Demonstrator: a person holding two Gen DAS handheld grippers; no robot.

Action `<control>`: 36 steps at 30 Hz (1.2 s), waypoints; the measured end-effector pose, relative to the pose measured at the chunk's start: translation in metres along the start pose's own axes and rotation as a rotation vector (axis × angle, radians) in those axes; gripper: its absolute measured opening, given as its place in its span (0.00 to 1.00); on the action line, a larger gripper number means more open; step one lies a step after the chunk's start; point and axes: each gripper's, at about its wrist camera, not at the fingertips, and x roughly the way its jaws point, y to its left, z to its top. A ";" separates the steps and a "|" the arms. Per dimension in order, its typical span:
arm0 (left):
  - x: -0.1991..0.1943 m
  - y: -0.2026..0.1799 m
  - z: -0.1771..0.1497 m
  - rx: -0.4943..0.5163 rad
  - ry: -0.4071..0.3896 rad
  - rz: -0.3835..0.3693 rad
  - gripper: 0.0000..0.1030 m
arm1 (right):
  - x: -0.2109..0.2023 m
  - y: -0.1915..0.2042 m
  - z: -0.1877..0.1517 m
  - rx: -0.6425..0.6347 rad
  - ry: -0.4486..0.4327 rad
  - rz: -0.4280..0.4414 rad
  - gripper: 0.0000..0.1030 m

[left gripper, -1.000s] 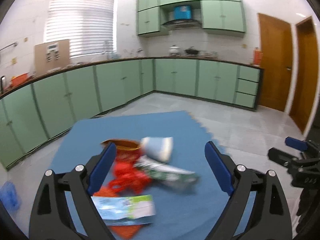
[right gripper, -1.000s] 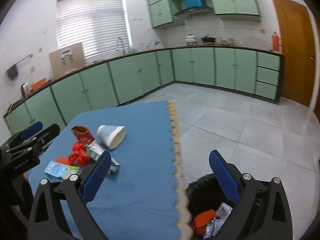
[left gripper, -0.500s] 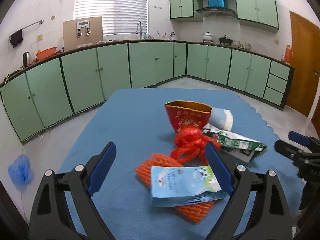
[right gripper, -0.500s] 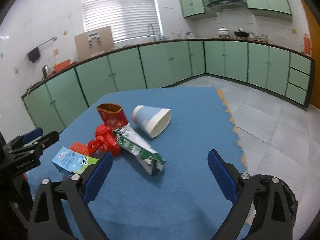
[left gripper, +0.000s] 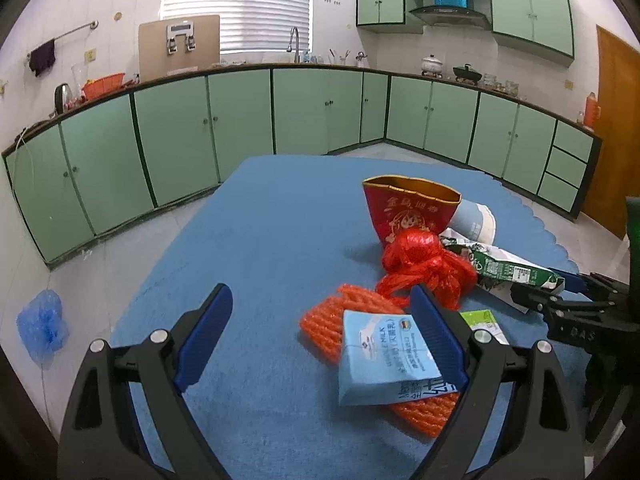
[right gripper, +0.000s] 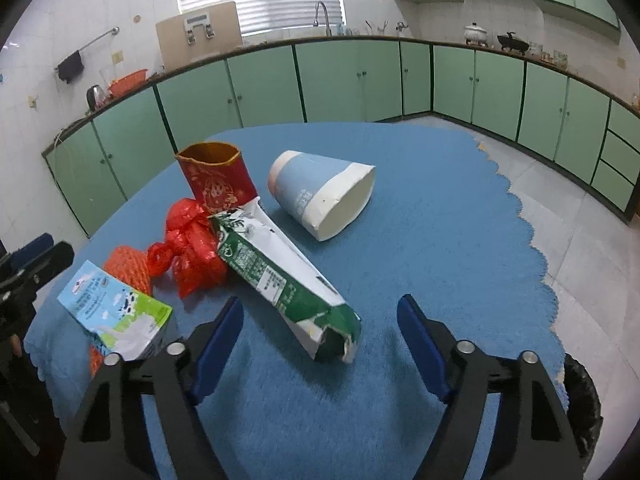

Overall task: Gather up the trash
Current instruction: 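Grasp the green milk carton with the right gripper while the left grasps the blue milk carton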

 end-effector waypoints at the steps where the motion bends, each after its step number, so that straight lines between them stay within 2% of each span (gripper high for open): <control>1: 0.000 0.000 0.000 -0.001 0.003 -0.001 0.85 | 0.002 0.000 0.000 -0.002 0.011 0.006 0.65; 4: 0.001 -0.002 -0.004 0.000 0.017 -0.011 0.85 | 0.008 0.002 0.000 -0.010 0.047 0.027 0.50; 6: 0.003 -0.005 -0.005 0.002 0.027 -0.017 0.85 | 0.009 0.001 0.000 -0.006 0.052 0.047 0.33; 10: 0.008 -0.007 -0.011 -0.010 0.061 -0.026 0.85 | 0.002 0.000 -0.004 -0.005 0.039 0.062 0.26; 17: 0.005 -0.005 -0.021 -0.049 0.089 -0.025 0.85 | -0.025 -0.003 -0.017 -0.006 0.020 0.038 0.21; 18: 0.004 -0.005 -0.023 -0.051 0.090 -0.028 0.82 | -0.027 -0.004 -0.018 -0.003 0.017 0.037 0.21; 20: 0.004 -0.006 -0.024 -0.052 0.101 -0.036 0.74 | -0.037 -0.007 -0.020 0.002 0.006 0.035 0.20; 22: 0.007 -0.007 -0.026 -0.057 0.118 -0.054 0.59 | -0.044 -0.007 -0.022 0.003 0.002 0.032 0.20; 25: 0.007 -0.011 -0.027 -0.073 0.125 -0.088 0.43 | -0.054 -0.007 -0.026 0.003 -0.004 0.028 0.20; 27: 0.003 -0.017 -0.026 -0.069 0.124 -0.093 0.37 | -0.061 -0.009 -0.028 0.002 -0.010 0.023 0.20; 33: -0.010 -0.036 -0.029 -0.083 0.130 -0.116 0.37 | -0.077 -0.022 -0.031 0.021 -0.023 0.001 0.19; 36: -0.011 -0.049 -0.032 -0.106 0.168 -0.159 0.40 | -0.082 -0.027 -0.034 0.027 -0.025 -0.011 0.19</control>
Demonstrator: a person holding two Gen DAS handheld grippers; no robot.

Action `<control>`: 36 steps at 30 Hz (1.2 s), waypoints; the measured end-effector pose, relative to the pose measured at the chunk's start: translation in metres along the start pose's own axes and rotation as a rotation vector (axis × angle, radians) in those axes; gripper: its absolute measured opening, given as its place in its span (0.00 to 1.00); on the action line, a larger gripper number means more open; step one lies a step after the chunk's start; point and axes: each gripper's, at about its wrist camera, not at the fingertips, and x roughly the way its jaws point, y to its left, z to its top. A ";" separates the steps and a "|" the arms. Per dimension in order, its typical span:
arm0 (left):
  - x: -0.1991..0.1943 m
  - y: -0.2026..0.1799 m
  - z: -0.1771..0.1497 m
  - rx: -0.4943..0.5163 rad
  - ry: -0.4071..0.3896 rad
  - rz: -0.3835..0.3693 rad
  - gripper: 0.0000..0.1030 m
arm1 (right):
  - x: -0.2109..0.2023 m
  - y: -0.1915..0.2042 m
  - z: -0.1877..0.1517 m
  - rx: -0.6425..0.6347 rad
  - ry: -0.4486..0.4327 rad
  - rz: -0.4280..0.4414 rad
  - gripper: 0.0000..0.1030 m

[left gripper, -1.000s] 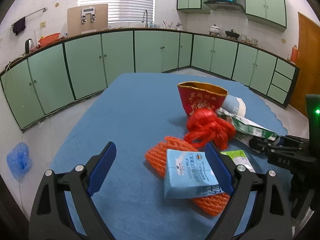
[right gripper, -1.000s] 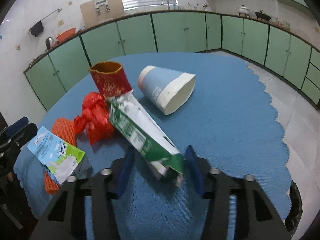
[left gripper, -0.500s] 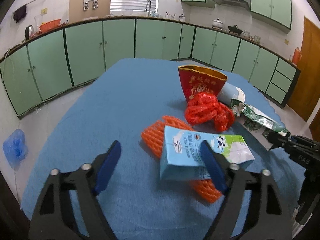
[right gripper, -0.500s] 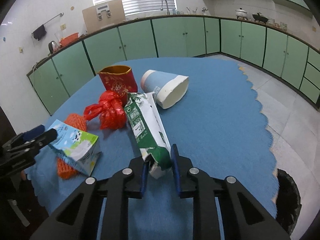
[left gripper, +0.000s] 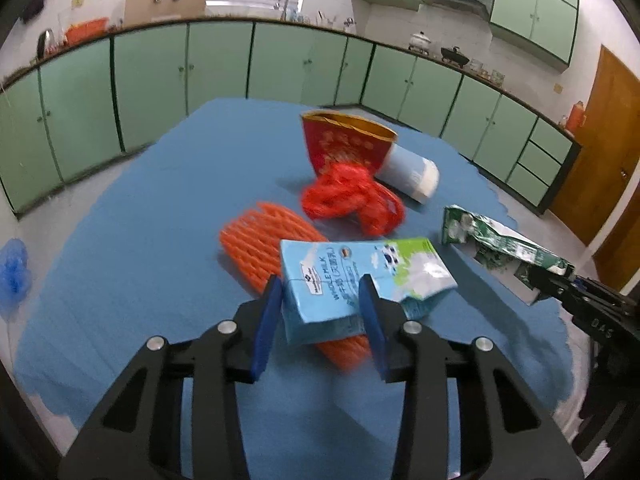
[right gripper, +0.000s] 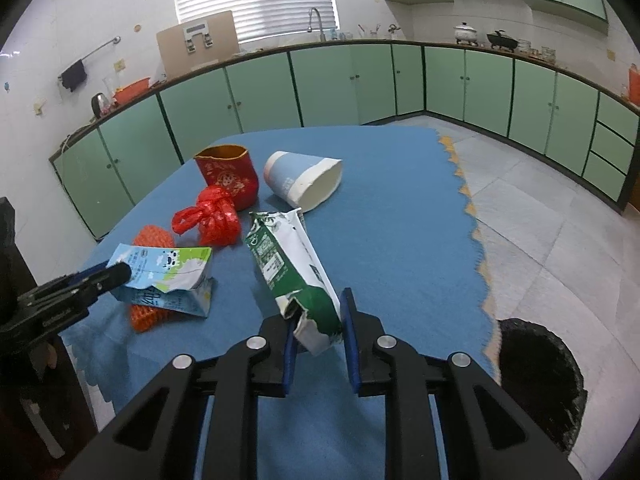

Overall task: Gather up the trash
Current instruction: 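Grasp the green milk carton with the right gripper while the left grasps the blue milk carton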

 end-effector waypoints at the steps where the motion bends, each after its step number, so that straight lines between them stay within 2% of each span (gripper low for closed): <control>1: 0.000 -0.004 -0.002 -0.001 0.006 -0.015 0.43 | -0.002 -0.002 -0.001 0.003 -0.001 -0.004 0.19; 8: 0.002 -0.043 -0.012 0.074 0.031 -0.110 0.53 | -0.014 -0.020 -0.005 0.029 -0.007 -0.057 0.19; 15: 0.009 -0.075 -0.021 0.172 0.093 -0.309 0.55 | -0.021 -0.037 -0.012 0.070 -0.009 -0.083 0.19; 23: 0.009 -0.067 -0.005 0.209 0.004 -0.196 0.56 | -0.023 -0.044 -0.014 0.093 -0.018 -0.085 0.19; 25: 0.010 -0.066 -0.001 0.223 -0.009 -0.184 0.60 | -0.021 -0.042 -0.015 0.090 -0.016 -0.085 0.19; 36: 0.045 -0.072 -0.005 0.271 0.045 -0.180 0.60 | -0.018 -0.044 -0.016 0.103 -0.006 -0.081 0.19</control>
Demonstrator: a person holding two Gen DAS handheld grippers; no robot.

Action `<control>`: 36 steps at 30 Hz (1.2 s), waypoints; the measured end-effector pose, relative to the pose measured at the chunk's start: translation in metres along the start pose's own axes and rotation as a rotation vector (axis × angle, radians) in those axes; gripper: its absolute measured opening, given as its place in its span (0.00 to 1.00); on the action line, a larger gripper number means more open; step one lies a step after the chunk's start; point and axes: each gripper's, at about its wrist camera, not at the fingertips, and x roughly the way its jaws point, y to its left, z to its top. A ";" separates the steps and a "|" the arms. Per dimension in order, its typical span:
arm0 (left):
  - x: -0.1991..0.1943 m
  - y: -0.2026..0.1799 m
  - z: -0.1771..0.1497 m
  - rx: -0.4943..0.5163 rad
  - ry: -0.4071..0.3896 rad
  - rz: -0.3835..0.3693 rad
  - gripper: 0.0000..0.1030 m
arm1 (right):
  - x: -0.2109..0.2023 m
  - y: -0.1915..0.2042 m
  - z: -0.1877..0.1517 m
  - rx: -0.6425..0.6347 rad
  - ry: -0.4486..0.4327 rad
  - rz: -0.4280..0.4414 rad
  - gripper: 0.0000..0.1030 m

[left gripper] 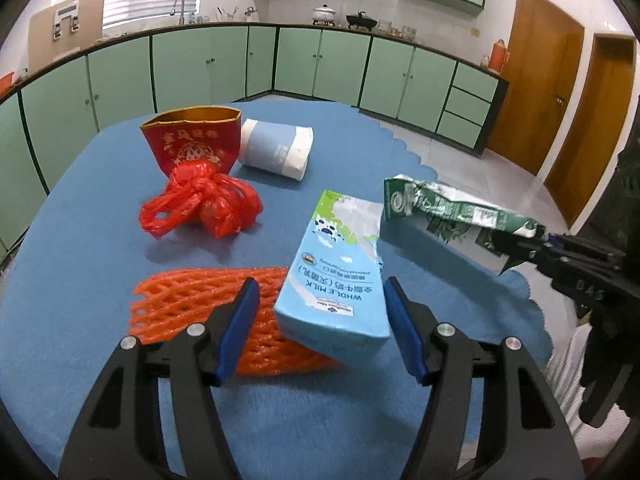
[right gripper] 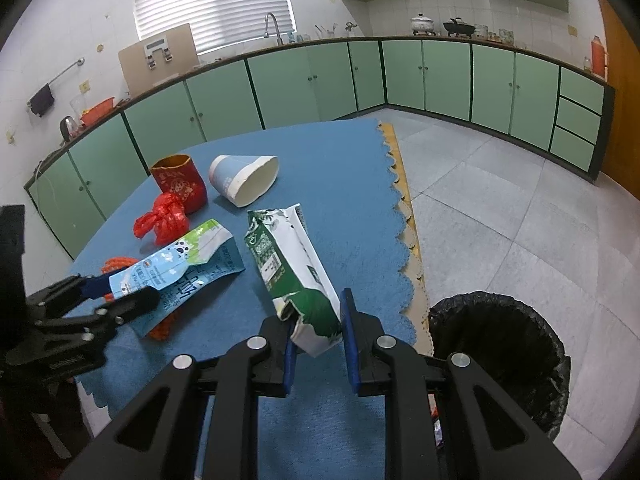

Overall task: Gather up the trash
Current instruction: 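Grasp the green milk carton with the right gripper while the left grasps the blue milk carton, then carry both milk cartons over the black bin and release them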

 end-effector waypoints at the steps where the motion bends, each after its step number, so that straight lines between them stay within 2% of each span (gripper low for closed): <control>1: 0.001 -0.001 -0.001 -0.001 0.000 0.001 0.60 | 0.001 0.000 0.000 0.000 0.001 -0.001 0.19; 13: 0.018 -0.004 0.000 0.014 0.015 0.009 0.55 | 0.016 0.000 0.003 0.022 0.011 0.009 0.21; 19: 0.012 -0.005 0.006 0.013 -0.024 0.024 0.45 | 0.013 0.006 0.006 0.001 -0.008 0.027 0.19; 27: -0.010 0.000 0.023 -0.018 -0.092 0.032 0.45 | -0.007 0.013 0.020 -0.007 -0.070 0.039 0.19; 36: -0.028 -0.009 0.041 -0.016 -0.134 0.014 0.45 | -0.032 0.013 0.032 -0.021 -0.132 0.025 0.18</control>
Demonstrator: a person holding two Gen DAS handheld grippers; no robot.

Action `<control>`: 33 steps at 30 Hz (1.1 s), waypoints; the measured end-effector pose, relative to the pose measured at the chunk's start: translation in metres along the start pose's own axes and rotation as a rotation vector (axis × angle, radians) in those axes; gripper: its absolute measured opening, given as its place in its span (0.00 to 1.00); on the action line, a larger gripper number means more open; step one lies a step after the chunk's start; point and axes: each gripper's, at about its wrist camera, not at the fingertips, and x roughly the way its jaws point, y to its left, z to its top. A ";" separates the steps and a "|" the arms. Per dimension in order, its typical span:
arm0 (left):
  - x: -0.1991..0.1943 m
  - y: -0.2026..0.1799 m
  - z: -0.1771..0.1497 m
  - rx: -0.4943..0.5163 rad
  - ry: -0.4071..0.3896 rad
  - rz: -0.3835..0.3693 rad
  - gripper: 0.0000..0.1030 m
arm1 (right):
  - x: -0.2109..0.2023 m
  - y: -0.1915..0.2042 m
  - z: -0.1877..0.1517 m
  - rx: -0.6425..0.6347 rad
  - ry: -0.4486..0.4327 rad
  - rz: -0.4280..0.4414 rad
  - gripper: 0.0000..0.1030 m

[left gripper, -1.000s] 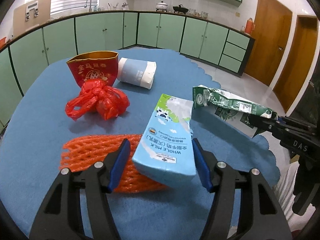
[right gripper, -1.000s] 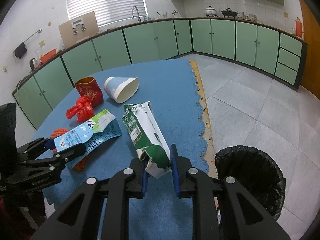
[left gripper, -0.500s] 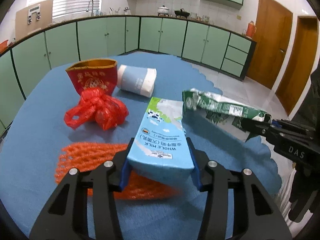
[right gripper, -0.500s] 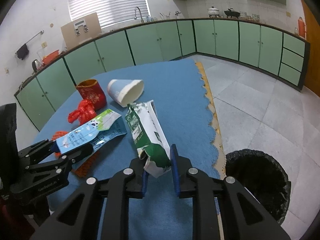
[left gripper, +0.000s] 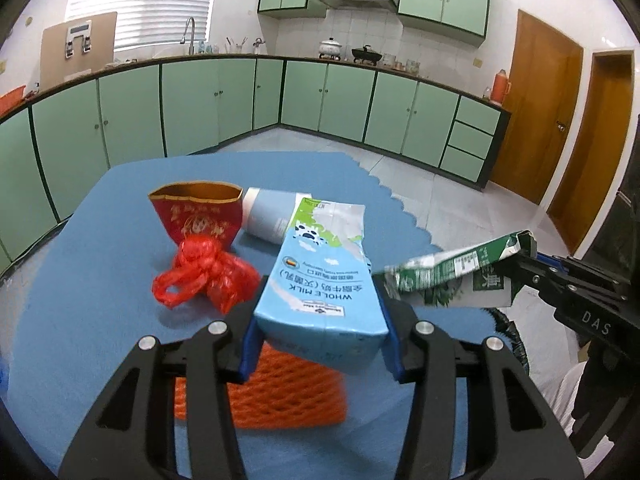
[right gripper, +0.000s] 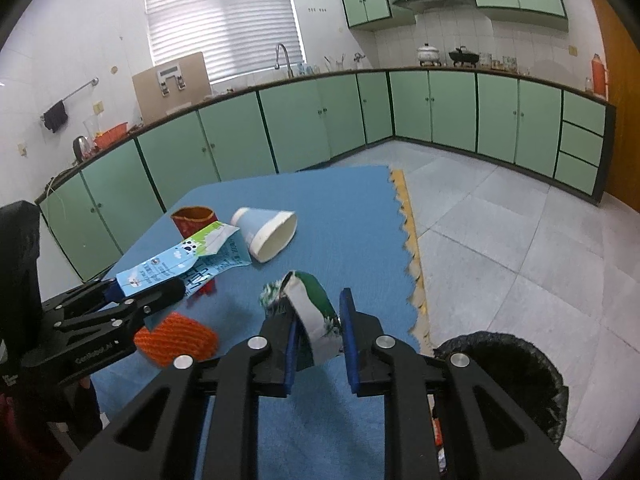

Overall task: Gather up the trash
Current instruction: 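Carry both milk cartons over the black bin and release them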

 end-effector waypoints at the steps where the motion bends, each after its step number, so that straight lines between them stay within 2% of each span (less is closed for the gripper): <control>1: -0.001 -0.002 0.002 0.000 -0.004 -0.005 0.45 | -0.003 0.000 0.001 -0.004 -0.006 -0.004 0.18; 7: -0.002 -0.009 0.006 0.010 -0.009 -0.022 0.45 | -0.004 -0.004 -0.001 0.000 0.015 0.013 0.19; 17: 0.005 -0.006 -0.003 0.000 0.025 -0.010 0.45 | 0.032 0.008 -0.029 -0.055 0.186 0.022 0.24; 21: 0.007 0.000 -0.005 -0.008 0.034 -0.001 0.45 | 0.048 0.006 -0.040 -0.043 0.210 0.020 0.30; 27: 0.009 0.004 -0.007 -0.014 0.044 0.008 0.45 | 0.058 0.002 -0.042 -0.020 0.203 0.028 0.30; 29: 0.008 0.003 -0.008 -0.013 0.043 0.010 0.45 | 0.053 0.003 -0.041 -0.026 0.176 0.034 0.27; 33: 0.006 0.000 -0.004 -0.016 0.039 0.005 0.44 | 0.036 0.002 -0.034 -0.025 0.113 0.011 0.26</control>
